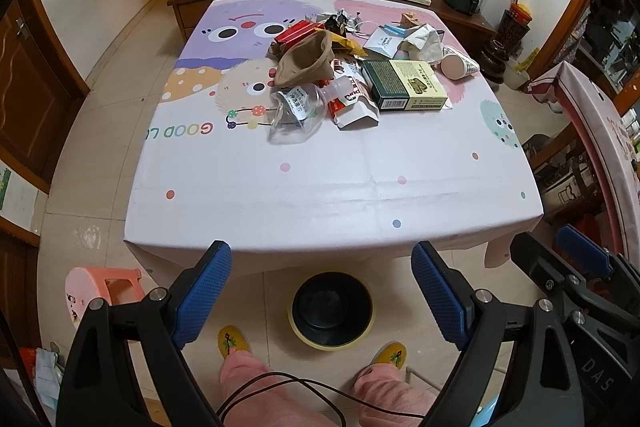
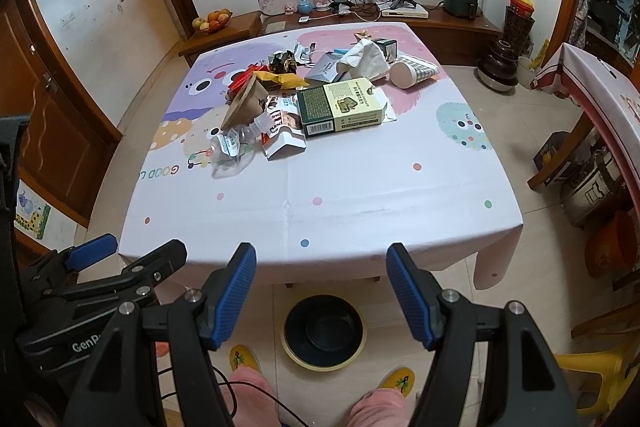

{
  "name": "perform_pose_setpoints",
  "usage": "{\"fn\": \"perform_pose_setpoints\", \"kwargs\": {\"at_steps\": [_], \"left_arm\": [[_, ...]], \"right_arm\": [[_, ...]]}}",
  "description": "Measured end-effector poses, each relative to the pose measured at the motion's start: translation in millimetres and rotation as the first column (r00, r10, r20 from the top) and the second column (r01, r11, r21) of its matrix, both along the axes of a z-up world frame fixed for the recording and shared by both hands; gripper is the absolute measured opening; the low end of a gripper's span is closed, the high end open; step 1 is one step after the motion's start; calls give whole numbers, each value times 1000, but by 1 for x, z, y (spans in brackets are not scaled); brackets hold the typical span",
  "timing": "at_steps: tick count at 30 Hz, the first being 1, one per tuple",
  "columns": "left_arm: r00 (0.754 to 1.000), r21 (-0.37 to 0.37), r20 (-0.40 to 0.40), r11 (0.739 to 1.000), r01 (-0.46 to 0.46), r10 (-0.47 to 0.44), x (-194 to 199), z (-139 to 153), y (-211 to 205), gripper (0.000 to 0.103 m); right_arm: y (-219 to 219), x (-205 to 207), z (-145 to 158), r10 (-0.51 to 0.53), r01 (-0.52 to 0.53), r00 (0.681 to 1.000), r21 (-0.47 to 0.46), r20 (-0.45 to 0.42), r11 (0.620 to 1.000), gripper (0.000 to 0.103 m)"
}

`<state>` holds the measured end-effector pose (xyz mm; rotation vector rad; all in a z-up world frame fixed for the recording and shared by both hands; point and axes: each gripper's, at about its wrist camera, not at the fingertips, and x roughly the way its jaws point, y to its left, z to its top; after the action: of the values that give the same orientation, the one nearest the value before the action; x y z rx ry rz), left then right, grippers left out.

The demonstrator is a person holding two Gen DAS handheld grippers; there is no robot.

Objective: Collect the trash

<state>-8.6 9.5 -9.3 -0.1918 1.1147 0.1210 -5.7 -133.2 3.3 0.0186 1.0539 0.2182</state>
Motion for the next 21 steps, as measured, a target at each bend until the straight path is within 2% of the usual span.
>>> {"fn": "perform_pose_setpoints", "kwargs": {"at_steps": [13, 21], "left_arm": [[1000, -11, -3, 1000, -5, 5, -9, 0, 5, 90], [1000, 1, -7, 1000, 29, -29, 13, 6, 30, 90]], "right_arm": [[3, -1, 2, 6, -6, 1000, -18, -4, 1000, 68], [9, 18, -3, -40, 39, 999, -24, -28, 999, 68]]}}
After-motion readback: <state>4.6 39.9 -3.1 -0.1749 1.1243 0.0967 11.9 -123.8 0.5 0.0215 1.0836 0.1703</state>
